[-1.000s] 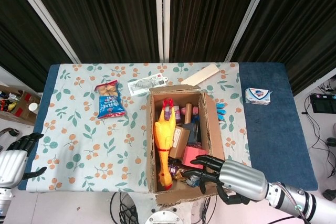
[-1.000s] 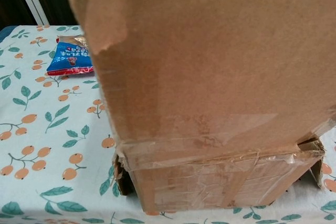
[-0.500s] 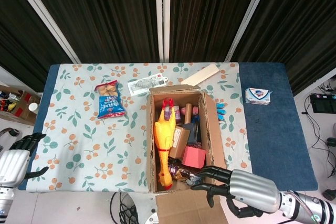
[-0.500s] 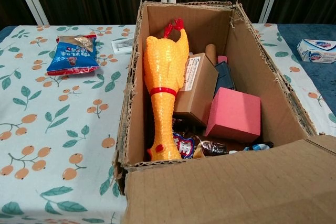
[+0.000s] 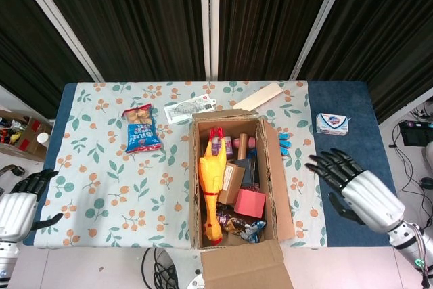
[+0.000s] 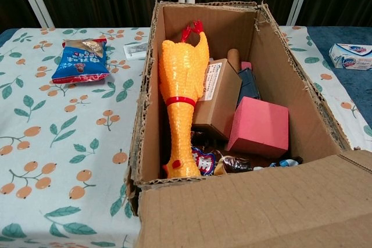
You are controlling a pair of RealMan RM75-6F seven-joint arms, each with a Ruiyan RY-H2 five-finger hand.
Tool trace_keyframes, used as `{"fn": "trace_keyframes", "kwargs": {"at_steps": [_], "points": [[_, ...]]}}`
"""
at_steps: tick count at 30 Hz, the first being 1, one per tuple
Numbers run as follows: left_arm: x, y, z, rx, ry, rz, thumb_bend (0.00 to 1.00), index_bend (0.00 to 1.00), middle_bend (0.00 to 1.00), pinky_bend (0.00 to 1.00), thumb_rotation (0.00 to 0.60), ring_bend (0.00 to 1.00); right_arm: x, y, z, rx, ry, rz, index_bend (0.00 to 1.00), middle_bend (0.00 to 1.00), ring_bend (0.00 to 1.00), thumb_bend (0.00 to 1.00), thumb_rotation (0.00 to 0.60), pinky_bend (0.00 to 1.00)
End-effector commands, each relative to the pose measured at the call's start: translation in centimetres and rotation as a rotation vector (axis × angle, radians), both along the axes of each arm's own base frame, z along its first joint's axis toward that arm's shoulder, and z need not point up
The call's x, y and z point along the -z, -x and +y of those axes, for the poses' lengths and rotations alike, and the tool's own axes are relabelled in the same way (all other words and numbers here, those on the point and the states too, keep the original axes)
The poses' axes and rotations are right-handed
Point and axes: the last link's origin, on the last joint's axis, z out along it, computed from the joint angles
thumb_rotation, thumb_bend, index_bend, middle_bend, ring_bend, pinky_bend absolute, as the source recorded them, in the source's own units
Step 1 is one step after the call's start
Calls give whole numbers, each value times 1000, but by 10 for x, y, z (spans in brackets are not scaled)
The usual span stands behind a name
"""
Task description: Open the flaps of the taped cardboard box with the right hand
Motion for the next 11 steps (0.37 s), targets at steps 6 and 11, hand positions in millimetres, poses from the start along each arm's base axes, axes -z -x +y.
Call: {"fn": "trace_keyframes", "kwargs": {"at_steps": [6,11], "points": [[-2,2,2,9,-22,4,1,161,155,273,600,164,46,115,20,358,403,49,0,0,0,477,600,0],[-2,6,4,2,-28,0,1,161,155,272,600,165,46,132,23,400,446,-3,0,0,0,477,600,0]]}}
